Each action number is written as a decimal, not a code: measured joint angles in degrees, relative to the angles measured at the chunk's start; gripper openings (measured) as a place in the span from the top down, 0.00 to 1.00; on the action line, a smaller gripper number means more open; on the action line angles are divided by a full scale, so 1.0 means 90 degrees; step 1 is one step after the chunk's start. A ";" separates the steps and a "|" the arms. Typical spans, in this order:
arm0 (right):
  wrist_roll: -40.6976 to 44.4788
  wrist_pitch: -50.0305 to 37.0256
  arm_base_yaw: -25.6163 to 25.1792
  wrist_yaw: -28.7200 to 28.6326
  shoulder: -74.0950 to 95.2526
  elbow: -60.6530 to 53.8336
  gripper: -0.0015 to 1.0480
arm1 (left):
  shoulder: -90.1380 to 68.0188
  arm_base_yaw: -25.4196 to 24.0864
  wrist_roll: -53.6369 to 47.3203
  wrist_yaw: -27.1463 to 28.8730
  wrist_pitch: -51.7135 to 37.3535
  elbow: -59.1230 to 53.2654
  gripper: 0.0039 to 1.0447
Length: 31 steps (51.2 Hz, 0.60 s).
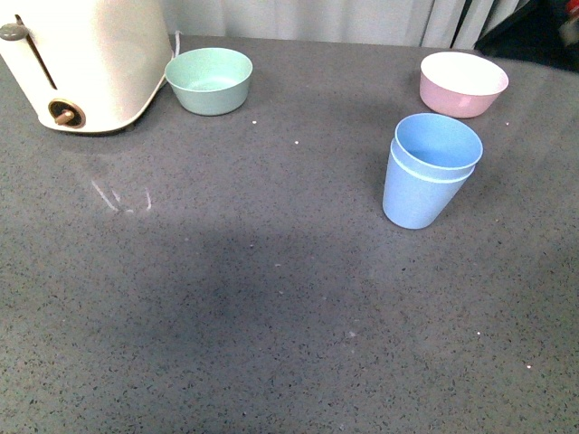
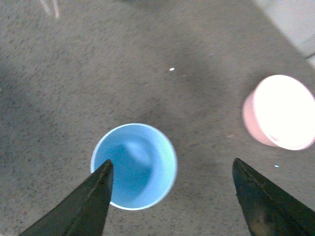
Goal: Stack blue cups with both arms
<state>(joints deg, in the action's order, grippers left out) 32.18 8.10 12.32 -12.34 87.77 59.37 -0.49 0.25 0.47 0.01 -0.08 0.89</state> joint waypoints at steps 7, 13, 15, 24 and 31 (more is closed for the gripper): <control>-0.0702 -0.0826 -0.0469 -0.0034 -0.1171 -0.0884 0.07 | 0.0000 0.0000 0.0000 0.0000 0.0000 0.0000 0.08; -0.1195 -0.1265 -0.0576 0.0282 -0.1719 -0.1292 0.11 | 0.0000 0.0000 0.0000 0.0000 0.0000 0.0000 0.08; -0.1732 -0.2336 -0.0505 0.1088 -0.1846 -0.1702 0.17 | 0.0000 0.0000 0.0000 -0.0002 0.0000 0.0000 0.08; -0.3075 -0.4954 -0.0588 0.2110 -0.2205 -0.3288 0.43 | 0.0000 0.0000 0.0000 0.0002 0.0002 0.0000 0.08; -0.3383 -0.5362 -0.0712 0.1977 -0.2800 -0.4090 0.66 | 0.0000 0.0000 0.0000 0.0000 0.0005 0.0000 0.08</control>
<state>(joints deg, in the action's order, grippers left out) 1.74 -40.16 5.91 5.45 62.57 22.57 -0.49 0.25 0.47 0.01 -0.03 0.89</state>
